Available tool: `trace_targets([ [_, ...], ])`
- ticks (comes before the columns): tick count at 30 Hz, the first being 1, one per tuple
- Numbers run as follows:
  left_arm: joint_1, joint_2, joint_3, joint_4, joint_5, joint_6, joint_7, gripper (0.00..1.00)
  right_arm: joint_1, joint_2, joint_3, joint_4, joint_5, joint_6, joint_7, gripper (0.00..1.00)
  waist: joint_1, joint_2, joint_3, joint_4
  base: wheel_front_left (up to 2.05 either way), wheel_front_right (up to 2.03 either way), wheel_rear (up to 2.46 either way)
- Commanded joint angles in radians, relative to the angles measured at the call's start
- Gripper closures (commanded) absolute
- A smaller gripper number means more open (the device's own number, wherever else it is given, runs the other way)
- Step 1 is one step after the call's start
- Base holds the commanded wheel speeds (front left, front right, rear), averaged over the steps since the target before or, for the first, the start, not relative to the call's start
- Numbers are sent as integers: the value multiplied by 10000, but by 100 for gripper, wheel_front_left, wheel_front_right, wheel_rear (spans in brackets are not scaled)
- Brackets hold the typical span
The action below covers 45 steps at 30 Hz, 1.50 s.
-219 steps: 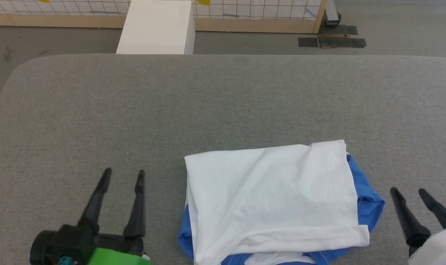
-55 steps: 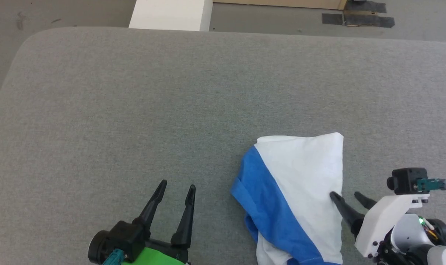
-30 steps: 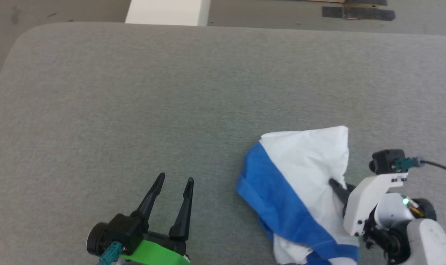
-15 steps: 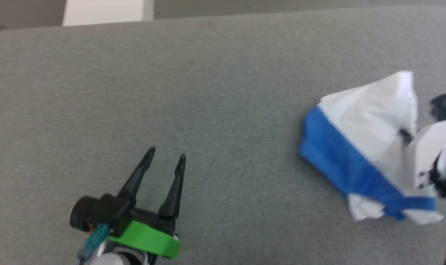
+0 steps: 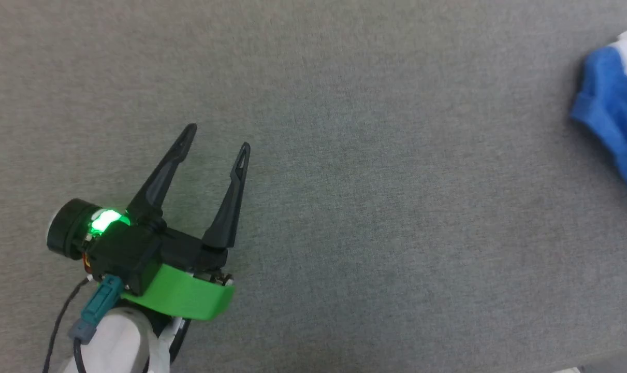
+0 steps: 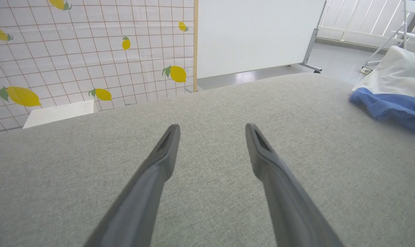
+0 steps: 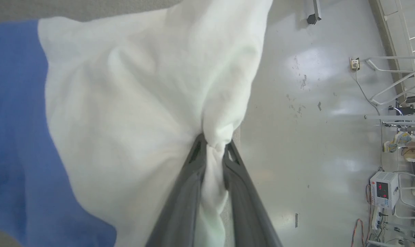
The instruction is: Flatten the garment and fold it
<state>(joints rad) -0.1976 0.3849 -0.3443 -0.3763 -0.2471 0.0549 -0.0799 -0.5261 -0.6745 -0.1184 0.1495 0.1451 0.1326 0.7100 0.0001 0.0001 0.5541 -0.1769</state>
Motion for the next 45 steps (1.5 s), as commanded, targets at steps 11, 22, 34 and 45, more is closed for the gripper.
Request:
trace_targets([
  [11,-393,249,33,-493,345,223,368,0,-924,-88,-663,943,-1281,-19,-923,100,-1,-1,1458,-261,0,0,0],
  [22,-310,-23,200,-583,42,580,390,0,-1100,448,-1012,1377,-2051,-19,-1416,0,-1,-1,1298,-209,0,0,0],
  [34,475,-557,486,373,-533,1059,-461,0,-534,895,-852,1516,-1986,-19,-1806,0,-1,-1,-857,54,0,0,0],
  [45,1919,-976,715,1185,-680,1745,-1301,0,1032,2883,-1018,254,-1373,-19,-3126,0,-1,-1,-3378,568,0,0,0],
])
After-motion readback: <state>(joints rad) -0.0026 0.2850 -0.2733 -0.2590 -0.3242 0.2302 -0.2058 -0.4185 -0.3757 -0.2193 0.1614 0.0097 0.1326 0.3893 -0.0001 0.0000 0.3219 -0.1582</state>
